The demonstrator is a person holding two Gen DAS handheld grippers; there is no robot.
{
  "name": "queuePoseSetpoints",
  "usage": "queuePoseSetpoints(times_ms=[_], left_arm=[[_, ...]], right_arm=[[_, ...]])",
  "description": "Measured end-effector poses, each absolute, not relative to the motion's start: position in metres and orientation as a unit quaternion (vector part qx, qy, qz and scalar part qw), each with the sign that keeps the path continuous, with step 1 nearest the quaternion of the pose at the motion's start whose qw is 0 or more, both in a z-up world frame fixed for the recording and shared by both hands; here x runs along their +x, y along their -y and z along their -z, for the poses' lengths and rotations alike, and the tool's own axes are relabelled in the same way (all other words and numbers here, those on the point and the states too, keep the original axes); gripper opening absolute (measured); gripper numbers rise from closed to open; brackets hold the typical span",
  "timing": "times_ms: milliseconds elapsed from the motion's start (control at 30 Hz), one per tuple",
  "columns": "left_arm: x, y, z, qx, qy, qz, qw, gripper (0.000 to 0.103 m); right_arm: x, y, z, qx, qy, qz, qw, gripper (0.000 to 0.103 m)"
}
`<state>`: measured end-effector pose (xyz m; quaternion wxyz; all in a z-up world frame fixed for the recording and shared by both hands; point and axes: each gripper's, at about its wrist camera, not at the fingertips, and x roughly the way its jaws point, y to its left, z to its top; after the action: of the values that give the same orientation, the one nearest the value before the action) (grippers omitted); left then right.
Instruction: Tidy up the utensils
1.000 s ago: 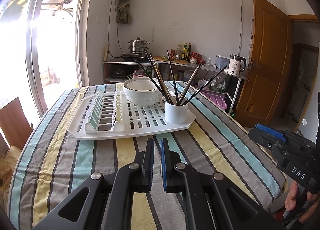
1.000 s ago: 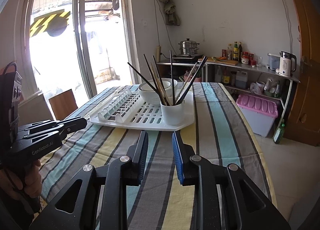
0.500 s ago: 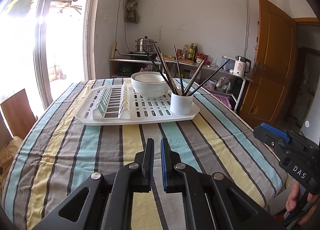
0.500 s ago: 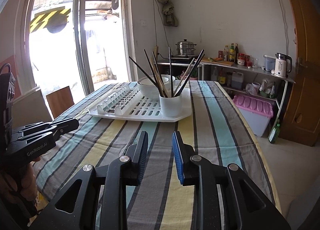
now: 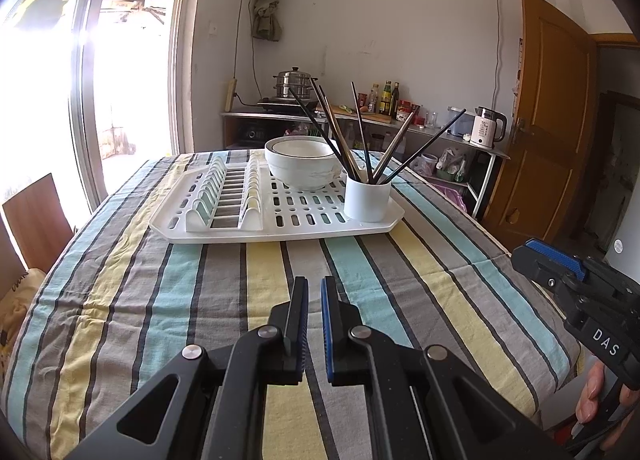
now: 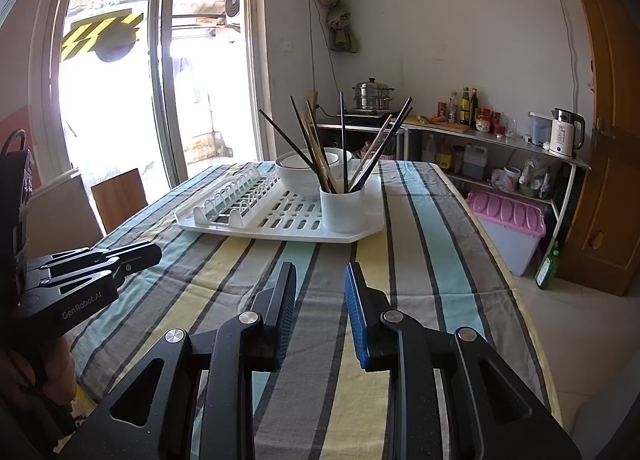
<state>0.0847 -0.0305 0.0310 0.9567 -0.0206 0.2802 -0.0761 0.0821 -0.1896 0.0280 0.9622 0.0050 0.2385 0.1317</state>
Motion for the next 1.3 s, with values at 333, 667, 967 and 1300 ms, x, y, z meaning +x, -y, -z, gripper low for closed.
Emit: queuePoseSetpoints(times_ms=[333, 667, 967, 1300], left_arm=[[0.0841, 0.0311, -0.0308, -0.016, -0.279, 0.073, 0.957, 0.006], [0.0845, 0.0327, -0.0296, -0.02, -0.283, 0.079, 0.956, 0.007], [0.0853, 0.0331, -0.028, -0.015, -0.283, 0.079, 0.956, 0.007], [0.0855, 0.0342, -0.0258, -0.01, -0.283, 0.077, 0.956, 0.007]], right_arm=[[0.0834, 0.1875, -0.0265, 0.004, -0.24, -0.134, 0.962, 0.026], [0.0841, 0.1851, -0.0248, 0.004, -0.243, -0.135, 0.961, 0.026], [0.0839, 0.1857, -0.0246, 0.004, -0.243, -0.135, 0.96, 0.026], [0.0844, 0.1854, -0.0236, 0.004, -0.246, -0.135, 0.96, 0.026]])
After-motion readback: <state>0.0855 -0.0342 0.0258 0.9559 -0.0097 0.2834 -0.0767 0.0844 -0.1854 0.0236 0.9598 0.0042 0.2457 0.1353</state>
